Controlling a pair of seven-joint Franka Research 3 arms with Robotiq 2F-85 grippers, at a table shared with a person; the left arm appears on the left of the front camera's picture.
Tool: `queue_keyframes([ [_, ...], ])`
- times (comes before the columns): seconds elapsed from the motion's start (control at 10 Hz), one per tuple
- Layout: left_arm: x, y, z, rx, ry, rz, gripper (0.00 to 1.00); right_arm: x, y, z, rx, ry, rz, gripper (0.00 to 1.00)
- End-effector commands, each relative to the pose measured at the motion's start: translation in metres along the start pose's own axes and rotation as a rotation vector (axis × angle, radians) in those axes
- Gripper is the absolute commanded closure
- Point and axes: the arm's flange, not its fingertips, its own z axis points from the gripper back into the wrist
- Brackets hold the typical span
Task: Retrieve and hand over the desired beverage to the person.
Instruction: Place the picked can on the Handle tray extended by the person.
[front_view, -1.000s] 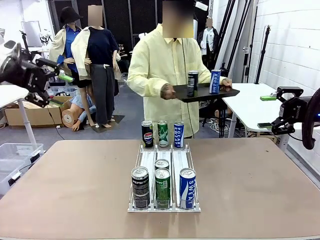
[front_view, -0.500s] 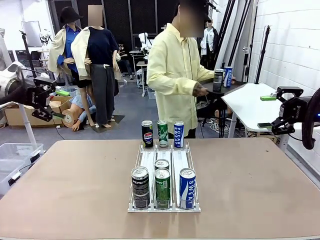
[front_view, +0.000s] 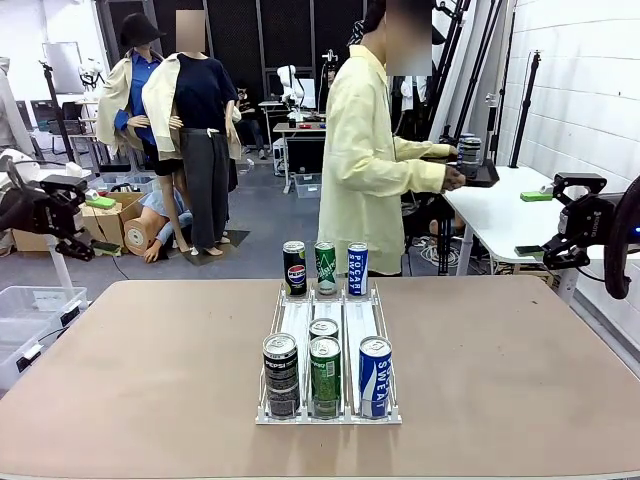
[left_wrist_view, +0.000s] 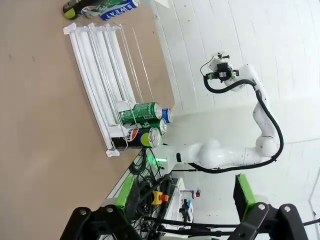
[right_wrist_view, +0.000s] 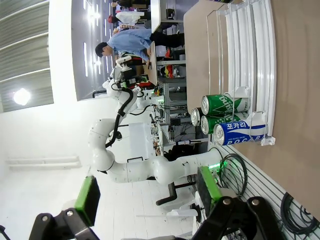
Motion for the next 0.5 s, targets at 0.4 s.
queue_keyframes([
  [0.4,0.0002,0.0131,-0.0039,-0.013,0.011,0.015,0.00,-0.0001,0.0005,-0.0017,-0.010,-0.004,-0.001,0.00],
])
